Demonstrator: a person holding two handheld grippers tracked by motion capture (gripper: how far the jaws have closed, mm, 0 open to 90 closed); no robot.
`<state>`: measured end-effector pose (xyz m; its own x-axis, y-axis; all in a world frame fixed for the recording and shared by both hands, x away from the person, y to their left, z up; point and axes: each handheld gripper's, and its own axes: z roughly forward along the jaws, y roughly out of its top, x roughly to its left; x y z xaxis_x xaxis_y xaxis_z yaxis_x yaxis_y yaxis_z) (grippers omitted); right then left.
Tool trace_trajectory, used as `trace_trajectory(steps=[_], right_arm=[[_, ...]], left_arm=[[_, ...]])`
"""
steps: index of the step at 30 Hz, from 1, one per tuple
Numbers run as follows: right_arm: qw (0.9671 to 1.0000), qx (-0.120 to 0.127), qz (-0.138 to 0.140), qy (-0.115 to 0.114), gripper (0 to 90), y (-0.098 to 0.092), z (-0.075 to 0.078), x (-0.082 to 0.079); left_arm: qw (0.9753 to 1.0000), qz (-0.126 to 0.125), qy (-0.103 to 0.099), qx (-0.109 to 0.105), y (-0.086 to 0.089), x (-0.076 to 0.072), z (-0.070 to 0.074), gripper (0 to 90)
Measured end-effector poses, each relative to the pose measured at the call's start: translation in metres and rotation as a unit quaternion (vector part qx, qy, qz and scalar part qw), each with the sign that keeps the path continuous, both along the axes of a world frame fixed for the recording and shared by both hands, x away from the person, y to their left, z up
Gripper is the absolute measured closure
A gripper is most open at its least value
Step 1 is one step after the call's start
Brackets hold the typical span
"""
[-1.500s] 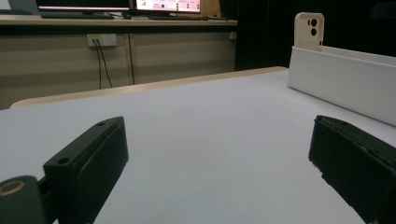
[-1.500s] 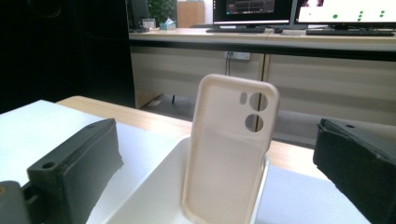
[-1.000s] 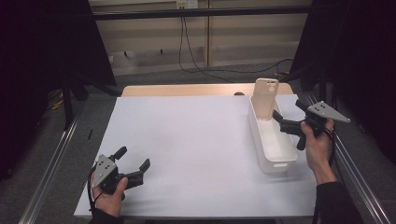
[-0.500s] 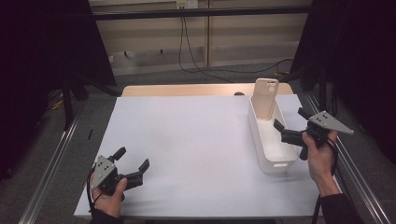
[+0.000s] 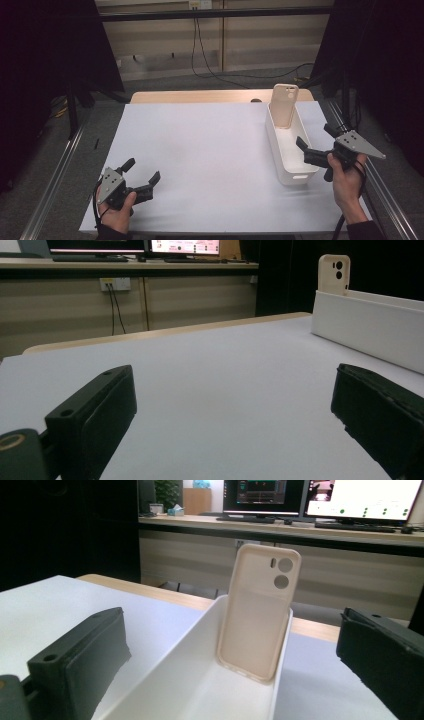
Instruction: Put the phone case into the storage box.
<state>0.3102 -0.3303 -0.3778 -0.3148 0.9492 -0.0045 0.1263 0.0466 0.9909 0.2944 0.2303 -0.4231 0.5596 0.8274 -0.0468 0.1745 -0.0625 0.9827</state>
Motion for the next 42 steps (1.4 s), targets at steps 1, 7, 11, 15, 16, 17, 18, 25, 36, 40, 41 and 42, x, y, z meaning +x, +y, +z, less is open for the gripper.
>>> trace_trajectory(steps=[1, 7, 11, 15, 16, 17, 18, 25, 36, 40, 41, 42], right_arm=[[1.0, -0.004, -0.003, 0.001, 0.0, 0.0, -0.002, -0.001], [0.9999, -0.002, -0.011, 0.002, 0.0, -0.002, -0.006, -0.011], [0.9999, 0.004, -0.011, 0.006, 0.0, -0.003, -0.011, -0.018], [0.9999, 0.002, -0.013, 0.007, 0.0, -0.002, -0.015, -0.025], [0.9999, 0.003, -0.012, 0.007, 0.0, -0.002, -0.015, -0.027], [0.9999, 0.001, -0.011, 0.007, 0.0, -0.002, -0.016, -0.029], [0.9999, 0.001, -0.011, 0.007, 0.0, -0.001, -0.017, -0.031], [0.9999, 0.001, -0.011, 0.011, 0.0, -0.001, -0.025, -0.043], [0.9998, -0.001, -0.018, 0.01, 0.0, -0.004, -0.029, -0.06], [0.9997, 0.005, -0.022, 0.01, 0.0, -0.004, -0.033, -0.068], [0.9997, 0.006, -0.021, 0.012, 0.0, -0.003, -0.034, -0.069], [0.9997, 0.004, -0.02, 0.012, 0.0, -0.003, -0.035, -0.071]], left_arm=[[1.0, 0.0, -0.002, 0.002, 0.0, 0.0, 0.0, 4.3], [1.0, 0.001, -0.003, 0.002, 0.0, -0.001, 0.001, 4.3], [1.0, -0.001, -0.002, 0.003, 0.0, -0.001, 0.001, 4.3], [1.0, -0.001, -0.002, 0.004, 0.0, -0.002, 0.001, 4.3], [1.0, -0.002, -0.001, 0.004, 0.0, -0.002, 0.001, 4.3], [1.0, -0.001, -0.002, 0.004, 0.0, -0.002, 0.001, 4.3], [1.0, -0.002, -0.002, 0.004, 0.0, -0.002, 0.001, 4.3], [1.0, 0.003, -0.001, 0.002, 0.001, -0.003, 0.001, 4.3], [1.0, 0.005, -0.008, 0.004, 0.004, -0.004, 0.002, 4.0], [0.9998, 0.016, -0.005, 0.005, 0.005, -0.005, 0.001, 4.0], [0.9999, 0.011, -0.005, 0.005, 0.005, -0.005, 0.001, 4.0], [0.9999, 0.009, -0.003, 0.003, 0.005, -0.006, 0.001, 4.0]])
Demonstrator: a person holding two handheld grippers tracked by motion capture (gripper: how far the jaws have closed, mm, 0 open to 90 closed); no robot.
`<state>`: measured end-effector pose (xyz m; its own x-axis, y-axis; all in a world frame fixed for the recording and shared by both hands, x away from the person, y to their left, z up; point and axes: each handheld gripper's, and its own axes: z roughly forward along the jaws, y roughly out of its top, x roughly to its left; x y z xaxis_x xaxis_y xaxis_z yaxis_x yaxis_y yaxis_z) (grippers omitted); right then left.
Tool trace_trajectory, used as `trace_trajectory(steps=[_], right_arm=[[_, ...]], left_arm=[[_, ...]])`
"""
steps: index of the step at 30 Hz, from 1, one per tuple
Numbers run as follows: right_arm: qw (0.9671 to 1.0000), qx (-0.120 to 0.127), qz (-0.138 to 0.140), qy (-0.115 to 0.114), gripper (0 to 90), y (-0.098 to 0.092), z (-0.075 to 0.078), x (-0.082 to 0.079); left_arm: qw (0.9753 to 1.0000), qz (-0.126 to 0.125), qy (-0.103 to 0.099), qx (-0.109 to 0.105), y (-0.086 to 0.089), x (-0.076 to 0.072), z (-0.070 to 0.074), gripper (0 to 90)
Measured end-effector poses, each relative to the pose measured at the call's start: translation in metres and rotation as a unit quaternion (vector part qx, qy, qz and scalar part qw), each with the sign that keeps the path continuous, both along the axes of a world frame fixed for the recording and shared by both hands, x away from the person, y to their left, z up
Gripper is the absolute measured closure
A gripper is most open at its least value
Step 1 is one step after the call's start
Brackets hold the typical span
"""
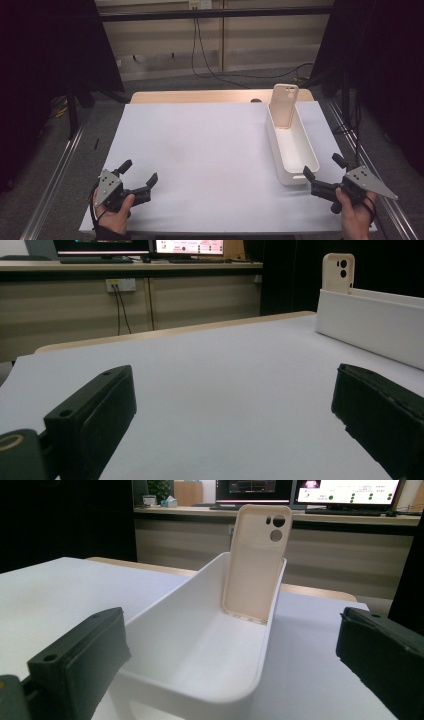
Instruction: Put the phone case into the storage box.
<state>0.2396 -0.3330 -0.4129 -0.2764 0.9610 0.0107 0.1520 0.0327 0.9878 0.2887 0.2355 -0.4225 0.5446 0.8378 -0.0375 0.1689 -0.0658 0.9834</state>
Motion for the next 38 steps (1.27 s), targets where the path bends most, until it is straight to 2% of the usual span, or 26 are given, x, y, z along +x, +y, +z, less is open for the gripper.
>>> trace_trajectory(steps=[2, 17, 23, 27, 38], right_arm=[[1.0, 0.002, -0.002, 0.0, 0.0, 0.001, -0.001, -0.002], [0.9999, 0.006, -0.016, 0.003, 0.0, -0.001, -0.011, -0.019], [0.9997, 0.001, -0.024, 0.006, 0.0, -0.002, -0.016, -0.022], [0.9995, 0.01, -0.03, 0.007, 0.0, -0.005, -0.019, -0.023], [0.9997, 0.011, -0.021, 0.006, 0.0, -0.005, -0.019, -0.022]], left_arm=[[1.0, 0.001, -0.002, 0.007, 0.001, -0.001, 0.0, 4.0], [1.0, 0.006, 0.006, 0.003, 0.005, -0.004, -0.001, 4.1], [1.0, 0.005, 0.006, 0.005, 0.004, -0.005, -0.001, 4.1], [1.0, 0.003, 0.007, 0.004, 0.004, -0.004, -0.001, 4.1], [1.0, 0.004, 0.005, 0.003, 0.004, -0.002, -0.001, 4.1]])
